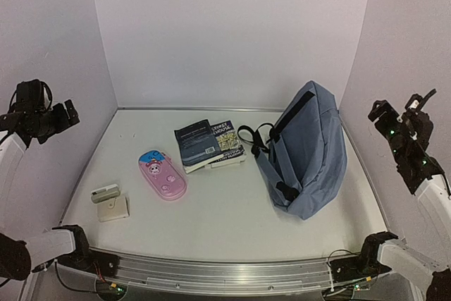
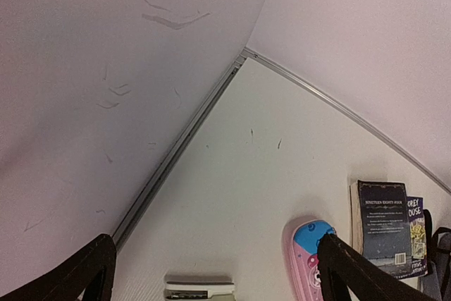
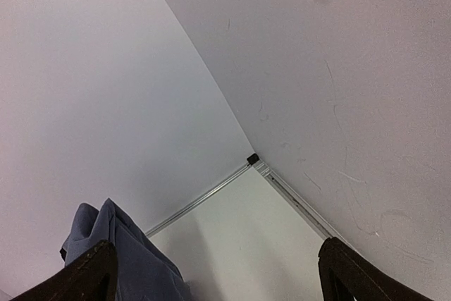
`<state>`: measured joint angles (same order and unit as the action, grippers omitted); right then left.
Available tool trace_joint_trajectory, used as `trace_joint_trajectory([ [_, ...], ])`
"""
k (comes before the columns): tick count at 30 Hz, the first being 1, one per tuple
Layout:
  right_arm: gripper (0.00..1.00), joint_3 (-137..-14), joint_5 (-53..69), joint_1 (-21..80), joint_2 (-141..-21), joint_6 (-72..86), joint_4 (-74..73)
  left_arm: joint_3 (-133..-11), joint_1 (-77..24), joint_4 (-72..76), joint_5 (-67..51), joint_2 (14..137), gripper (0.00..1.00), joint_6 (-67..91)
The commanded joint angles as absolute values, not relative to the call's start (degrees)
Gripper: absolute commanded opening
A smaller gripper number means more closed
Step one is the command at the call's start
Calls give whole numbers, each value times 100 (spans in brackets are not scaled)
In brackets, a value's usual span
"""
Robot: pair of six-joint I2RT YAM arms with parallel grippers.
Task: Pack the student bag
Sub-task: Adjust the student bag at the center of the board.
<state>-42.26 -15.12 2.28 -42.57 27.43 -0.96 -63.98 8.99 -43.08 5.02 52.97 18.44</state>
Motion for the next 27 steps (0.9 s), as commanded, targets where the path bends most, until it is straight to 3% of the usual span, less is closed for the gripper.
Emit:
trace_joint_trajectory([
  [1, 98, -4558, -1039, 235, -4241, 2812, -278, -6435, 919, -4396, 368, 5294, 100, 1717],
  [8, 98, -4936, 154, 237, -4353, 2677, -670, -6662, 923, -4140, -317, 5468, 99, 1719],
  [16, 98, -5011, 2571, 233, -5156, 2694, -984, -6941, 906, -3529, -1603, 6275, 95, 1564],
  [21, 98, -4720, 3127, 228, -5329, 2696, -1072, -6494, 899, -2956, -2140, 6373, 95, 1410],
  [27, 73, -4601, 3926, 236, -5497, 2623, -1048, -5939, 882, -2795, -1929, 6142, 95, 1101],
])
